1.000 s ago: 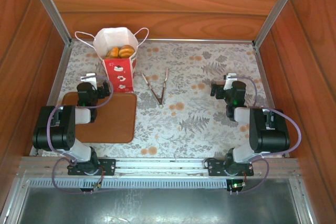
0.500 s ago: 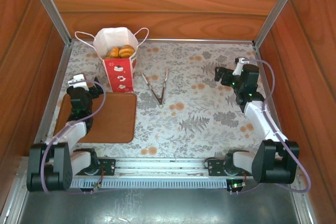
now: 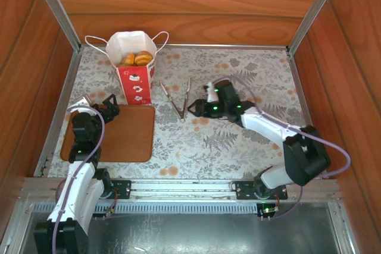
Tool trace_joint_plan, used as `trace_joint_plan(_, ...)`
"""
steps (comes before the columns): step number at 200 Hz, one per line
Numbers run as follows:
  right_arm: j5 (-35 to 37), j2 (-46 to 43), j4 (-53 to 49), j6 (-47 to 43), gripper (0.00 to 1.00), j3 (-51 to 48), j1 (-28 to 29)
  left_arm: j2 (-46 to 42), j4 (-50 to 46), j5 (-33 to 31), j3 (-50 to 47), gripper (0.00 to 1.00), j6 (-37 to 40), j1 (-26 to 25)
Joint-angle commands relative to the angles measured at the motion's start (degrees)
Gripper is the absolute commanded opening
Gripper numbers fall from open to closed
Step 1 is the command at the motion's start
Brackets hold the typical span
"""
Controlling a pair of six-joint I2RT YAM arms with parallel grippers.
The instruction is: Take the fake bread out of the paper bag
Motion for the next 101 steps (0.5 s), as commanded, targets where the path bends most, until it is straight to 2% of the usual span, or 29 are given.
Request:
trace_joint_plan(1,9.69,5.19,-4.87,1.19,0.60,6.31,7.61,-2.06,-6.55,2.33,0.61,0.98,-5.59,0.15)
trace_joint_plan(32,11.52,16.77,-8.28,2.51,0.55,16.36,14.87,-3.38,-12.39,1.82,3.20,0.98,-5.66,0.15)
trace_joint_plan(47,12.22,21.59,-9.78,3.27,0.53,21.00,17.25,-3.48,-18.27,0.88,5.70,0.98,-5.00,0.19)
trace_joint_plan(70,12.98,27.83,-12.61,4.70,0.48,27.29,19.30,-4.58,-24.27,-0.21,7.77,0.98,-3.03,0.13)
trace_joint_plan(101,15.83,33.41,-15.86,6.30,0.47,32.37,19.80,-9.17,-26.08,-1.53,6.99,0.99,-2.36,0.07)
